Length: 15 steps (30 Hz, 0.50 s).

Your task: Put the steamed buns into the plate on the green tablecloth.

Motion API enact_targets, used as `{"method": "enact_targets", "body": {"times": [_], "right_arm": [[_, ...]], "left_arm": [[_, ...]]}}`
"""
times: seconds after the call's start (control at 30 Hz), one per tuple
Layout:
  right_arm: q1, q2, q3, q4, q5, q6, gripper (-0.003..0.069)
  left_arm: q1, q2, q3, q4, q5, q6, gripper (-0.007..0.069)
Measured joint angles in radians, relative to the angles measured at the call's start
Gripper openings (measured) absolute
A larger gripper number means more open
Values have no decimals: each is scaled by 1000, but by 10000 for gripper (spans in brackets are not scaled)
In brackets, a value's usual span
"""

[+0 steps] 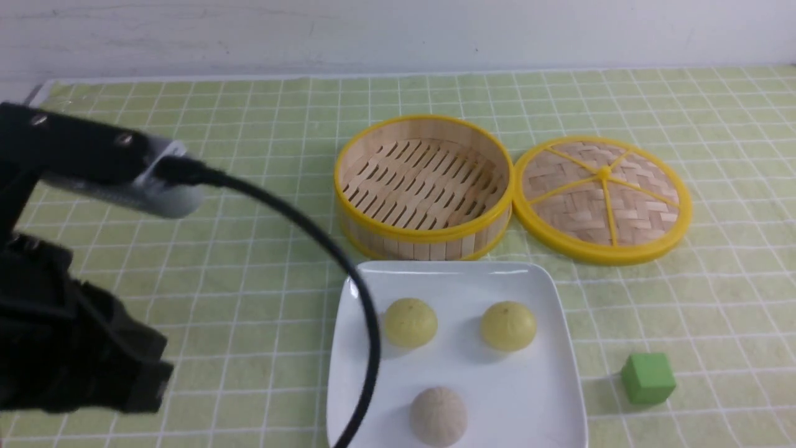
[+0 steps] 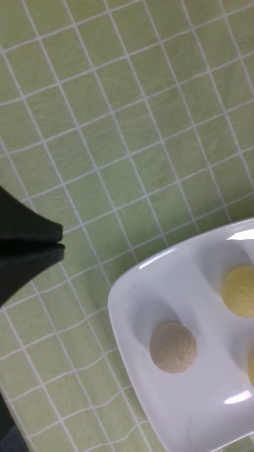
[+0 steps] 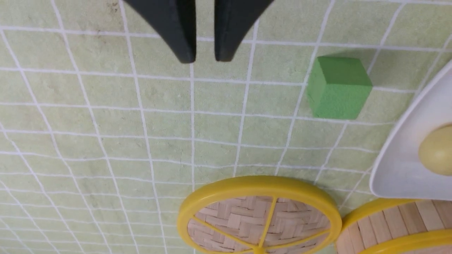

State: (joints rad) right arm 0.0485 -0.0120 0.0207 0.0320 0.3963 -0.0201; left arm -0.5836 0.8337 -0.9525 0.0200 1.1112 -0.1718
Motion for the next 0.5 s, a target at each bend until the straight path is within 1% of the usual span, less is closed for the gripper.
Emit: {"method": "enact_targets", "body": {"times": [0.07, 0.1, 0.13, 0.17, 0.2, 0.23, 0.3, 0.33, 0.37, 0.4, 0.5], "right_arm": [[0, 0, 0, 0, 0, 0, 111], [0, 0, 0, 0, 0, 0, 112], [0, 0, 0, 0, 0, 0, 113], [0, 0, 0, 0, 0, 0, 113], [0, 0, 0, 0, 0, 0, 113], [0, 0, 0, 0, 0, 0, 113], [0, 0, 0, 0, 0, 0, 114], [0, 0, 0, 0, 0, 0, 114], [0, 0, 0, 0, 0, 1, 114], [0, 0, 0, 0, 1, 1, 115], [0, 0, 0, 0, 1, 1, 118]], "left_arm": [[0, -94, 104, -6, -117, -3, 2], [0, -140, 160, -13, -217, -7, 2], [0, -167, 194, -20, -271, -11, 2], [0, -215, 258, -20, -385, -23, 2], [0, -243, 298, -20, -459, -31, 2], [0, -285, 358, -20, -580, -44, 2], [0, -330, 421, -20, -715, -52, 2], [0, -333, 433, -20, -740, -52, 3], [0, -352, 469, -20, -818, -55, 4], [0, -361, 495, -20, -863, -55, 6], [0, -364, 535, -20, -930, -55, 10]]}}
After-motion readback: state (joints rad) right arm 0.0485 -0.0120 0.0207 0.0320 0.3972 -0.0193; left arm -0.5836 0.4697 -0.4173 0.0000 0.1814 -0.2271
